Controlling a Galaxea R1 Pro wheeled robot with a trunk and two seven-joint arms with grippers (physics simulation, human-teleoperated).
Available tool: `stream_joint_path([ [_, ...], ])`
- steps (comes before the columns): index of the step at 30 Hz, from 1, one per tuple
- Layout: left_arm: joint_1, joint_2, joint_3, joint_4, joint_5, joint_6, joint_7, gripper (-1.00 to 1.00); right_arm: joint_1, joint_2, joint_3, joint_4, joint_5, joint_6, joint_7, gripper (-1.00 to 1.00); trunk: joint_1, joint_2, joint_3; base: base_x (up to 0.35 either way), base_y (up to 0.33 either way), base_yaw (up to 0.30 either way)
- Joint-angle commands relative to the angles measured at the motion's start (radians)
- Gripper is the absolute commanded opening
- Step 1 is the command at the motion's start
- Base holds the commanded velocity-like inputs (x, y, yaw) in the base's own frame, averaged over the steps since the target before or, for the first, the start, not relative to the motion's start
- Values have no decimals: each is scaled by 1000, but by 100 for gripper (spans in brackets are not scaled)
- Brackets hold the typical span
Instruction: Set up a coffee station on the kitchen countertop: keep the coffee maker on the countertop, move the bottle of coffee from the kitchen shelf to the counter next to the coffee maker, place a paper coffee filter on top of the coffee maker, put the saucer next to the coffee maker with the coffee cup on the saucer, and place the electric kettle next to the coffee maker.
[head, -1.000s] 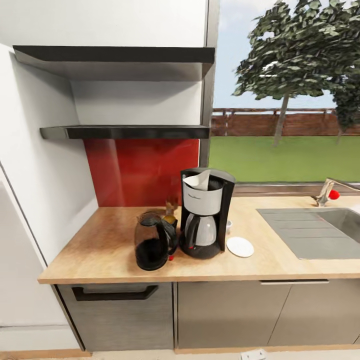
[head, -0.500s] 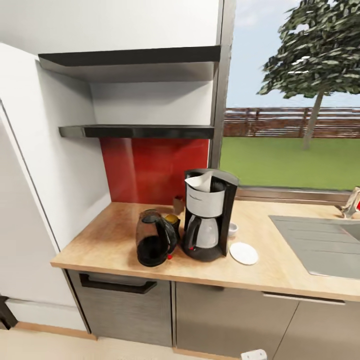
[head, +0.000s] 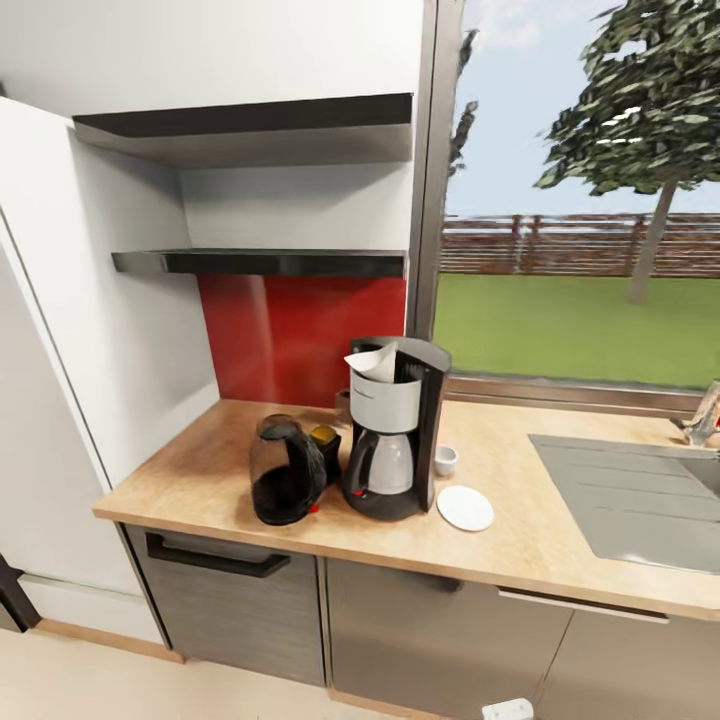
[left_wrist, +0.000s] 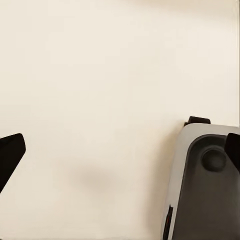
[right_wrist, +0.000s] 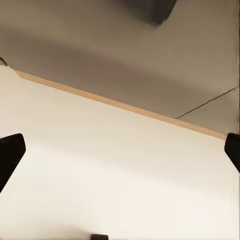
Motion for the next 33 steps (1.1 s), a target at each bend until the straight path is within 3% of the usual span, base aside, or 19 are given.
stream_joint_path([
  [1, 0, 0, -9, 1, 9, -3, 3, 100, 0, 0, 6, 1, 5, -1, -7, 100, 0, -1, -1, -149, -270, 0],
  [8, 0, 0, -9, 1, 9, -3, 3, 100, 0, 0, 6, 1, 5, 0, -7, 100, 0, -1, -1, -171, -260, 9],
  [14, 0, 0, -9, 1, 8, -3, 3, 100, 0, 1, 6, 1, 5, 0, -7, 100, 0, -1, -1, -182, -197, 224],
  [22, 0, 0, -9, 1, 7, -3, 6, 100, 0, 0, 6, 1, 5, 0, -7, 100, 0, -1, -1, -30, -26, 257],
  [33, 1, 4, -16, 5, -1, -3, 0, 100, 0, 1, 7, 1, 5, -1, -8, 100, 0, -1, -1, -1, -1, 34],
])
